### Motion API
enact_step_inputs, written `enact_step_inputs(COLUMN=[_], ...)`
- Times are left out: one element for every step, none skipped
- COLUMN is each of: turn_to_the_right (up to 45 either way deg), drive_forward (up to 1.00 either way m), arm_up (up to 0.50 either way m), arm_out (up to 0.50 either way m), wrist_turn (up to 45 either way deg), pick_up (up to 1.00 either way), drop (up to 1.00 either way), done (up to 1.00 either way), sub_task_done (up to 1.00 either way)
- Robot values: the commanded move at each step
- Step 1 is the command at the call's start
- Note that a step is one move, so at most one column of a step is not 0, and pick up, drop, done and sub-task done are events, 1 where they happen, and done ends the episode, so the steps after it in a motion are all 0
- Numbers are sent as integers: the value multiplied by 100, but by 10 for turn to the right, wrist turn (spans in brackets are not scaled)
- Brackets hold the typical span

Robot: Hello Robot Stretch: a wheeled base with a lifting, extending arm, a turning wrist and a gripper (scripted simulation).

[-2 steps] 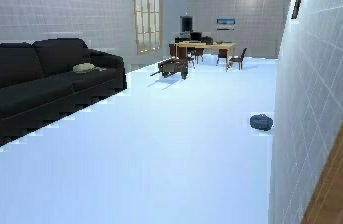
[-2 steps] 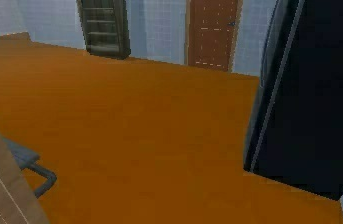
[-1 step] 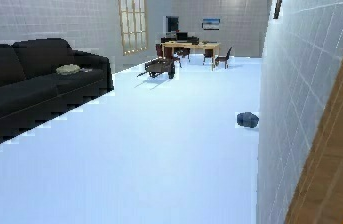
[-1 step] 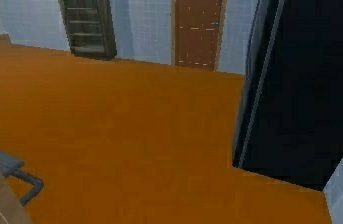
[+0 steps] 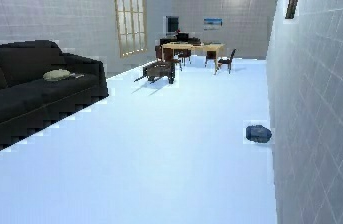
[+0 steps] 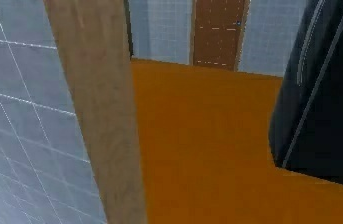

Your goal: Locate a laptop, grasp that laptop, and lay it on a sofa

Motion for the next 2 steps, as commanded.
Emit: enact_step_inputs(turn_to_the_right=[60,0], drive_forward=[0,100], arm_up=[0,0], arm_out=[0,0], wrist_turn=[0,0], pick_up=[0,0], drop=[0,0], done=[0,0], sub_task_done=[0,0])
